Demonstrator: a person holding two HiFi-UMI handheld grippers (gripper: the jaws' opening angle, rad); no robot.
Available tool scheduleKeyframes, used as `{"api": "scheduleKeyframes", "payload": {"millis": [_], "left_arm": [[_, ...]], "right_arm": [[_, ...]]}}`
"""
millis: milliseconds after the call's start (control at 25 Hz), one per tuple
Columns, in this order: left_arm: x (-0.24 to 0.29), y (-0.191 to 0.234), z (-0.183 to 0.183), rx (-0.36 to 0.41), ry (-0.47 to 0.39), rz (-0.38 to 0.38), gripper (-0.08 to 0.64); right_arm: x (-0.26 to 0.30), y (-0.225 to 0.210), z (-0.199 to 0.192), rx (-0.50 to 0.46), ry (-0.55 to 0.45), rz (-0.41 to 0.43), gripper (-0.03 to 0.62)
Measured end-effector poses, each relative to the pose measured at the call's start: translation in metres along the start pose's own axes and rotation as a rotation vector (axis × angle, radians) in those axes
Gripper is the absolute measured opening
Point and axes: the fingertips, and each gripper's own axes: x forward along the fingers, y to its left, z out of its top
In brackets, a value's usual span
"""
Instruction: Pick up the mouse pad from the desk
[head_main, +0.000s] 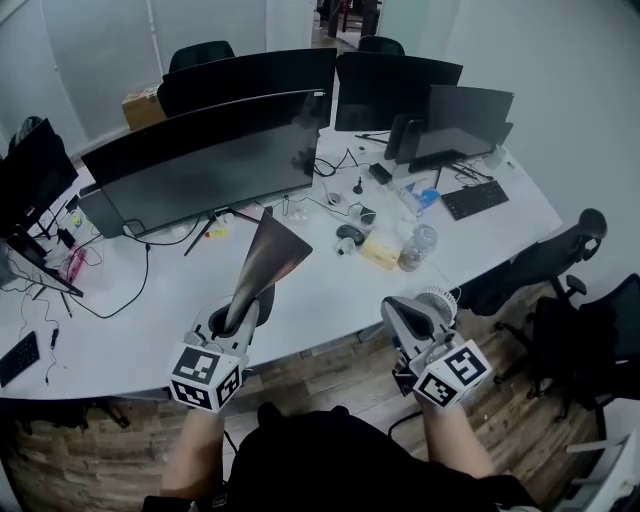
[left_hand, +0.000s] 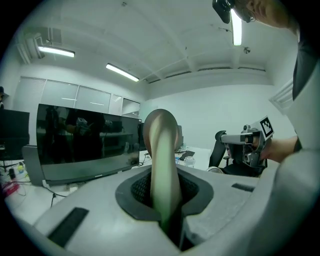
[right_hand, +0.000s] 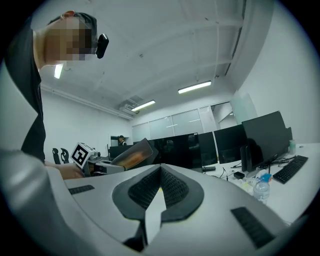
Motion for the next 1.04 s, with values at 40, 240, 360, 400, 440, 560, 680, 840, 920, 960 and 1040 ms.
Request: {"api": "scheduleKeyframes", "payload": {"millis": [40, 240, 360, 400, 440, 560, 680, 840, 920, 960, 1040], "left_arm": [[0.000, -0.001, -0.003, -0.004, 0.006, -0.001, 0.049], [0.003, -0.004, -0.005, 0.005, 0.020, -0.008, 0.049], [0.006, -0.008, -0.004, 0.010, 0.021, -0.017, 0.049], [0.006, -0.010, -0.004, 0.011, 0.021, -0.021, 0.049], [0.007, -0.011, -0.003, 0.011, 0.022, -0.024, 0.049], [0.007, -0.014, -0.003, 0.011, 0.027, -0.030, 0.049], [0.006, -0.013, -0.004, 0.012, 0.029, -0.029, 0.049], [0.007, -0.012, -0.003, 0.005, 0.028, -0.026, 0.049], [0.007, -0.013, -0.003, 0.003, 0.031, -0.028, 0.049], [0.006, -0.013, -0.004, 0.003, 0.031, -0.029, 0.049], [0.005, -0.013, -0.005, 0.003, 0.032, -0.031, 0.049]], "right_arm": [[-0.001, -0.001, 0.000, 0.002, -0.001, -0.001, 0.003], [-0.003, 0.003, 0.001, -0.008, -0.010, 0.015, 0.003], [-0.006, 0.001, 0.002, -0.004, -0.020, 0.007, 0.003], [-0.007, 0.000, 0.003, -0.004, -0.025, 0.001, 0.003], [-0.008, -0.001, 0.005, -0.004, -0.030, -0.004, 0.003], [-0.011, -0.004, 0.011, -0.009, -0.039, -0.017, 0.003], [-0.013, -0.005, 0.011, -0.008, -0.043, -0.023, 0.003], [-0.015, -0.007, 0.008, 0.002, -0.036, -0.026, 0.003], [-0.015, -0.006, 0.008, 0.004, -0.034, -0.024, 0.003], [-0.015, -0.005, 0.008, 0.004, -0.034, -0.023, 0.003], [-0.015, -0.003, 0.008, 0.004, -0.033, -0.022, 0.003]]}}
